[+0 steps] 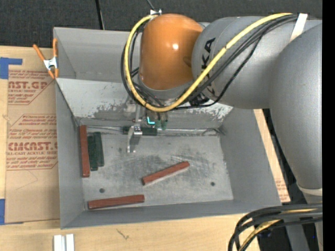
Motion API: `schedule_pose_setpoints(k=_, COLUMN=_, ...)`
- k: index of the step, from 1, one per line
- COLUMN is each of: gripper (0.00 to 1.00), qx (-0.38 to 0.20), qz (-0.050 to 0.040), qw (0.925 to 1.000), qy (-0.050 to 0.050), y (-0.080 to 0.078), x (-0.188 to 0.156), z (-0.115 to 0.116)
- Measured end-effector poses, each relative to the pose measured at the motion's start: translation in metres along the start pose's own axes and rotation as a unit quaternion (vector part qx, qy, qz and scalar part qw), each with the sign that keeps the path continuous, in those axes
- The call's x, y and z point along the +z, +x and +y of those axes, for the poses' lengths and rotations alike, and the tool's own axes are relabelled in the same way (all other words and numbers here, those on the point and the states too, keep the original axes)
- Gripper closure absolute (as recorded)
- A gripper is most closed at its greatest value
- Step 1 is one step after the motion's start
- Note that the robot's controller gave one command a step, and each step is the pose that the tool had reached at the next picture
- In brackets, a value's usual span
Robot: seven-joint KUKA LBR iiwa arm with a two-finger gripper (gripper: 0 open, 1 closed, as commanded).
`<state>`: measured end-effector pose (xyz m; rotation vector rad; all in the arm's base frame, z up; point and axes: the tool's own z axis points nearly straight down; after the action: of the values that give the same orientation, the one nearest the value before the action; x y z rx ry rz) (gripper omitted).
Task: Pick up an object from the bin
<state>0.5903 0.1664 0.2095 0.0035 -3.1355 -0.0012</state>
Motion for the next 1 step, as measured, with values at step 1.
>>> schedule_pose_setpoints(k=1, gripper=0.0, qx=0.001, qz=-0.0039, qw=1.0, qy=-0.001, y=-0.0018, x=-0.0046, z=-0.0008)
